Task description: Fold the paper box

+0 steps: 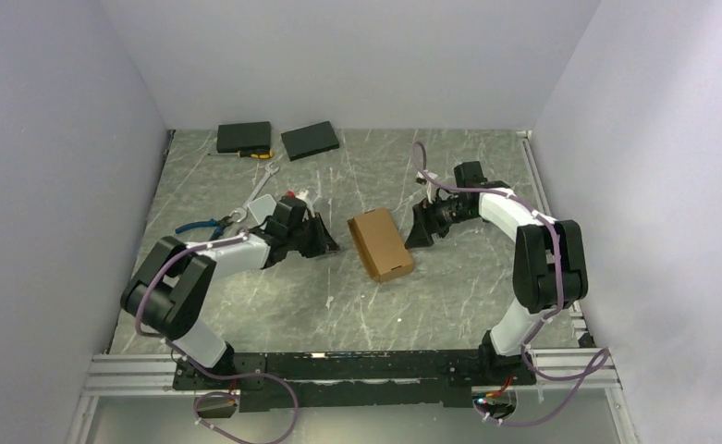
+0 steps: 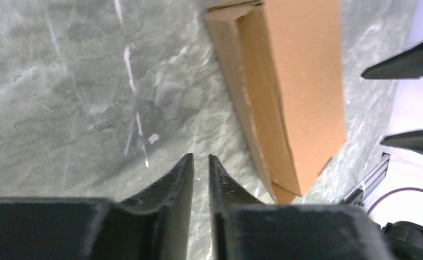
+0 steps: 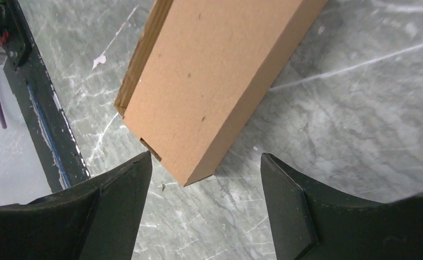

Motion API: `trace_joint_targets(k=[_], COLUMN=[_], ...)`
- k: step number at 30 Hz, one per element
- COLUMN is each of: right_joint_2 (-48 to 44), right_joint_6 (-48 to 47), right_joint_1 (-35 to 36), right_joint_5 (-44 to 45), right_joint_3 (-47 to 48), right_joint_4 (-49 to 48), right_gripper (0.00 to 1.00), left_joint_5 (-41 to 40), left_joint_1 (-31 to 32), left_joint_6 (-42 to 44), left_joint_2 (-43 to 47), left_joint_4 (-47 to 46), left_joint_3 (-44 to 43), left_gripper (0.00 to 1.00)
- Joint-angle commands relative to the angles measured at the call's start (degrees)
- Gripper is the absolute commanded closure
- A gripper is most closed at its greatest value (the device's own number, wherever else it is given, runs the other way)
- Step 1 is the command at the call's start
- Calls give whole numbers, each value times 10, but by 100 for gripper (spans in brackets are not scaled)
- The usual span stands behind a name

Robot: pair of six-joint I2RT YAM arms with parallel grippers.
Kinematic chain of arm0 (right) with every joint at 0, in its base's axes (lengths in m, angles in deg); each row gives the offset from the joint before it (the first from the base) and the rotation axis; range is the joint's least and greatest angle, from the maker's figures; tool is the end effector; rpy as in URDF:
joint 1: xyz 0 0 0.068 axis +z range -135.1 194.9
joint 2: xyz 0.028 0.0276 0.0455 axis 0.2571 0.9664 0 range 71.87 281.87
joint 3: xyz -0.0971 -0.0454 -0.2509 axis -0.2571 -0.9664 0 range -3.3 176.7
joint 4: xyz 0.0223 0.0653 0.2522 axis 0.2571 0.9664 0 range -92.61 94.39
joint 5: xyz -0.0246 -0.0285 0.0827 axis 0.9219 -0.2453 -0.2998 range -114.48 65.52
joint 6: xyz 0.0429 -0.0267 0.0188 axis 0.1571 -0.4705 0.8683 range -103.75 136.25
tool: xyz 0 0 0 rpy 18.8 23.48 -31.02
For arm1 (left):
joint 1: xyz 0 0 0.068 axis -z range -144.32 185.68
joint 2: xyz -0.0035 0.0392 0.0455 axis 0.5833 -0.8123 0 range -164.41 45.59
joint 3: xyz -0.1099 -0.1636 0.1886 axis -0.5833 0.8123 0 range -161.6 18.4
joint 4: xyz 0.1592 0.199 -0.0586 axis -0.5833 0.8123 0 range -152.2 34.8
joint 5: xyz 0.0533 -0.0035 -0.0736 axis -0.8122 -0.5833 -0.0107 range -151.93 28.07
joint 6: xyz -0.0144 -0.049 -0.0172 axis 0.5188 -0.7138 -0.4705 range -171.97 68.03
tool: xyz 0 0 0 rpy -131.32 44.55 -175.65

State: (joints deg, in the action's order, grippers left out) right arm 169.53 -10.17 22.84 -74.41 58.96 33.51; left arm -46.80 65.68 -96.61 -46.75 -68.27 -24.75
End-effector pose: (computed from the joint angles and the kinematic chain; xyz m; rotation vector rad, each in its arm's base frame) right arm 0.3135 0.0713 0.1902 -0.9147 2.3206 1.0781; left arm 0.2686 -0.1658 0.1569 -0.1752 2.4867 -0.9170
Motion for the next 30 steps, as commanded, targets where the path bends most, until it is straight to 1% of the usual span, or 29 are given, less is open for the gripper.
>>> trace_joint_targets(k=[1, 2, 4, 6, 8, 11, 18, 22, 26, 28, 30], right_joint_2=[-18, -11, 13, 40, 59, 89, 139, 154, 160, 162, 163], right_joint_6=[38, 57, 101, 148, 189, 222, 245, 250, 253, 253, 250], right_joint_1=[-3, -3, -4, -3, -3, -2, -2, -1, 2, 6, 13], right_joint_5=[-25, -31, -41, -48, -42, -38, -41, -48, -53, -52, -52], right_joint_3=[47, 55, 71, 85, 93, 106, 122, 118, 114, 113, 114], right_joint_4=[-37, -48, -75, -109, -146, -175, -186, -189, -192, -192, -190], right_gripper=[22, 22, 21, 21, 22, 24, 28, 33, 38, 39, 42], left_joint_5=[14, 16, 28, 39, 49, 60, 84, 93, 98, 101, 103], left_joint_1=[-8, -9, -14, -19, -23, -26, -30, -30, -30, -30, -30], left_joint_6=[-23, -30, -42, -54, -65, -76, -110, -129, -147, -153, -159], left_joint_2=[47, 46, 35, 15, -12, -48, -125, -155, -184, -196, -207], left_joint_4=[-84, -91, -117, -138, -151, -170, -222, -244, -252, -253, -255], left_joint_3=[13, 13, 9, -1, -14, -34, -75, -92, -106, -112, -118], left_gripper=[68, 63, 45, 34, 27, 23, 21, 23, 36, 42, 50])
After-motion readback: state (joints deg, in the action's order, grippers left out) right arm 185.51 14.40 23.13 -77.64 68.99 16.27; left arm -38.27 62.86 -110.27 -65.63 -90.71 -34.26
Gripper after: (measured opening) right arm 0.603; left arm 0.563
